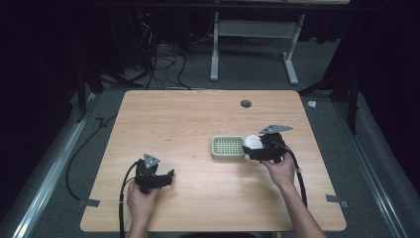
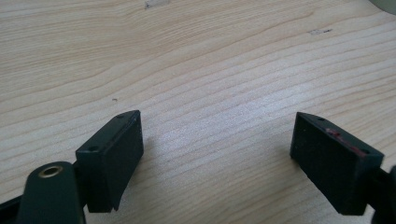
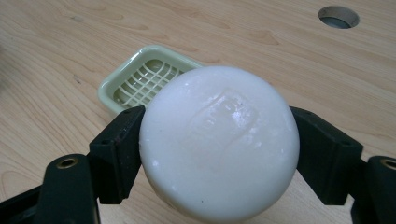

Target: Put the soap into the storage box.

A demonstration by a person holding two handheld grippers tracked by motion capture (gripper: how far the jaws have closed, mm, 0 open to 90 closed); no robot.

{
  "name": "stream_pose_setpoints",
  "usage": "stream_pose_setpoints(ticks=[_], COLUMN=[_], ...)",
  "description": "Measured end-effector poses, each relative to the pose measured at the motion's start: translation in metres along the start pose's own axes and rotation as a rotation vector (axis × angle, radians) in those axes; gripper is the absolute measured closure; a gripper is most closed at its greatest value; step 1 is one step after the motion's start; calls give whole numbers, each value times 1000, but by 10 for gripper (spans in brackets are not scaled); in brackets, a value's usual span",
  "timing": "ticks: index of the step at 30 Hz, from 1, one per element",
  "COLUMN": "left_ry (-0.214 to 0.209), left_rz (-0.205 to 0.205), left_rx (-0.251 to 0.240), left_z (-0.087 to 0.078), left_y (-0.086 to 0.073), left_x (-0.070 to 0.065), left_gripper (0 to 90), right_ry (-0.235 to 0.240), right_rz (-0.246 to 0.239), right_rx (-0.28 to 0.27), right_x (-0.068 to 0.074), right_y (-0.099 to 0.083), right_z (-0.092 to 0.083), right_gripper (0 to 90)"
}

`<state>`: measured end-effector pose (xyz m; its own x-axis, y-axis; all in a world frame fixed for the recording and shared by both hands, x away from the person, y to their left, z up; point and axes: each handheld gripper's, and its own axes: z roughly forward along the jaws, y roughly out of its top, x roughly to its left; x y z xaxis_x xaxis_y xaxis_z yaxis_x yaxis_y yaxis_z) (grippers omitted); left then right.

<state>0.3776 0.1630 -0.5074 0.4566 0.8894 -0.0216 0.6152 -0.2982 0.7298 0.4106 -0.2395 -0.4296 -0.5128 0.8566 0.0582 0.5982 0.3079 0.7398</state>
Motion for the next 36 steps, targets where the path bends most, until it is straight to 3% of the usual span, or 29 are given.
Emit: stream_pose_setpoints(ticks=[9,36], left_ry=[-1,-1], left_rz=[0,-1], left_rx=[0,0], left_z=[0,0], left_y=[0,0], left_x=[0,0], left_gripper=[176,176], right_ry=[23,54], right_rz=[-23,-60], right_rx=[17,48], right_x=[4,22], right_y=[12,27], right_z=[12,38], right_gripper=[247,247])
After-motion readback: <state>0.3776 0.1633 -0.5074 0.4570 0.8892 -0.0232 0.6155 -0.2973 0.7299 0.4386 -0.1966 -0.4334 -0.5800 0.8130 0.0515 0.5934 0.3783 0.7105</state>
